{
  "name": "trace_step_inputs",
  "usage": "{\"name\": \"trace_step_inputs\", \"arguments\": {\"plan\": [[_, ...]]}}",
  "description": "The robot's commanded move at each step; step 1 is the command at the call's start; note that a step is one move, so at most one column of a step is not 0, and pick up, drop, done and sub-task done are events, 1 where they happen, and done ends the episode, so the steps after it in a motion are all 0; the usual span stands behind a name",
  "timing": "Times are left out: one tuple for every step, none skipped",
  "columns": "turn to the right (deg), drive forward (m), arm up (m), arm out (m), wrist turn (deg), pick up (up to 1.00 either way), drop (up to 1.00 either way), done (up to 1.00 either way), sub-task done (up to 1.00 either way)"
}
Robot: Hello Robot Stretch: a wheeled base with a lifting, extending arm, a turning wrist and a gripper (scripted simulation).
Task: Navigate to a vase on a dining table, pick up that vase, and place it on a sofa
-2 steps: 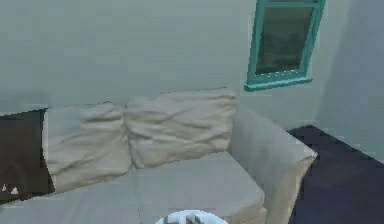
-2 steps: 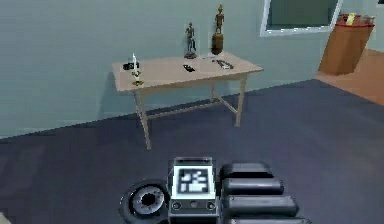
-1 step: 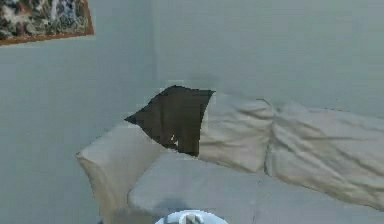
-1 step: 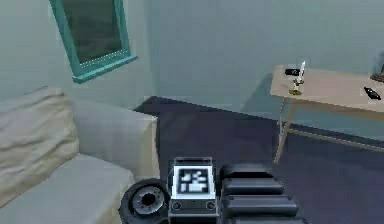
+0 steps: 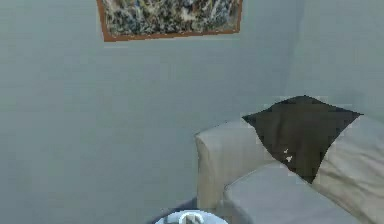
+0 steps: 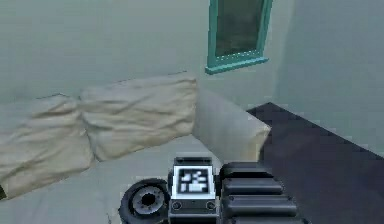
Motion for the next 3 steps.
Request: {"name": "trace_step_inputs", "arguments": {"plan": [[45.0, 0.00, 0.00, 0.00, 0.0, 0.00, 0.00, 0.00, 0.00], [45.0, 0.00, 0.00, 0.00, 0.0, 0.00, 0.00, 0.00, 0.00], [24.0, 0.00, 0.00, 0.00, 0.0, 0.00, 0.00, 0.00, 0.00]]}}
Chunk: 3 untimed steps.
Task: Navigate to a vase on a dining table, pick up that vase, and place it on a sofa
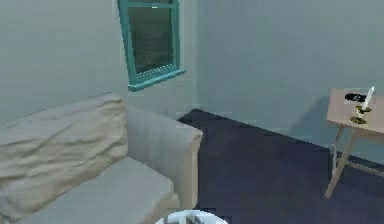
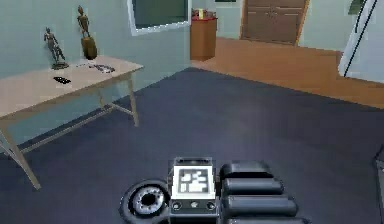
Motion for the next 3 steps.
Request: {"name": "trace_step_inputs", "arguments": {"plan": [[-45.0, 0.00, 0.00, 0.00, 0.0, 0.00, 0.00, 0.00, 0.00], [-9.0, 0.00, 0.00, 0.00, 0.0, 0.00, 0.00, 0.00, 0.00], [0.0, 0.30, 0.00, 0.00, 0.0, 0.00, 0.00, 0.00, 0.00]]}}
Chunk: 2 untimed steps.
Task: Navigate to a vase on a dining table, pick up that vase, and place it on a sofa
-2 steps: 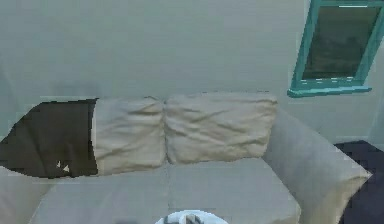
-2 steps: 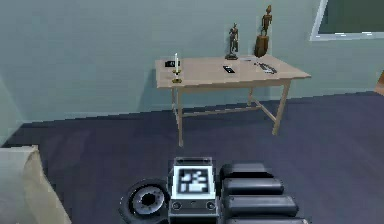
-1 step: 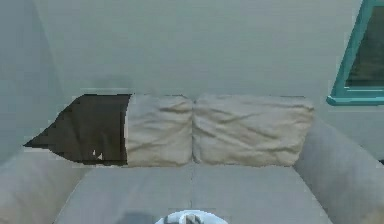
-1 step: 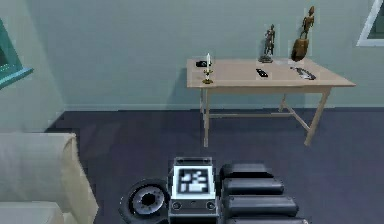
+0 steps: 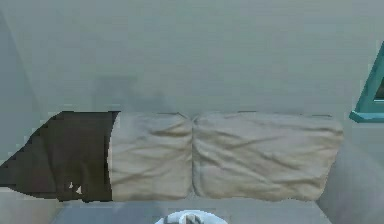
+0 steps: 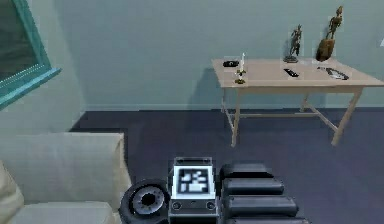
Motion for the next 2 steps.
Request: {"name": "trace_step_inputs", "arguments": {"plan": [[15.0, 0.00, 0.00, 0.00, 0.0, 0.00, 0.00, 0.00, 0.00], [-27.0, 0.00, 0.00, 0.00, 0.0, 0.00, 0.00, 0.00, 0.00]]}}
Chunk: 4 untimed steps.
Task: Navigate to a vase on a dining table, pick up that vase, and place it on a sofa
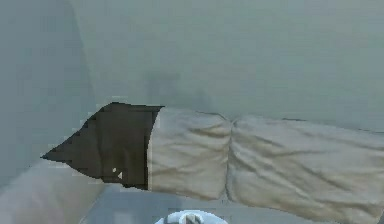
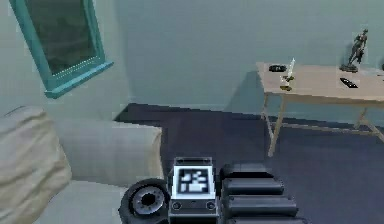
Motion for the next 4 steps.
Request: {"name": "trace_step_inputs", "arguments": {"plan": [[30.0, 0.00, 0.00, 0.00, 0.0, 0.00, 0.00, 0.00, 0.00], [-18.0, 0.00, 0.00, 0.00, 0.0, 0.00, 0.00, 0.00, 0.00], [9.0, 0.00, 0.00, 0.00, 0.0, 0.00, 0.00, 0.00, 0.00], [-9.0, 0.00, 0.00, 0.00, 0.0, 0.00, 0.00, 0.00, 0.00]]}}
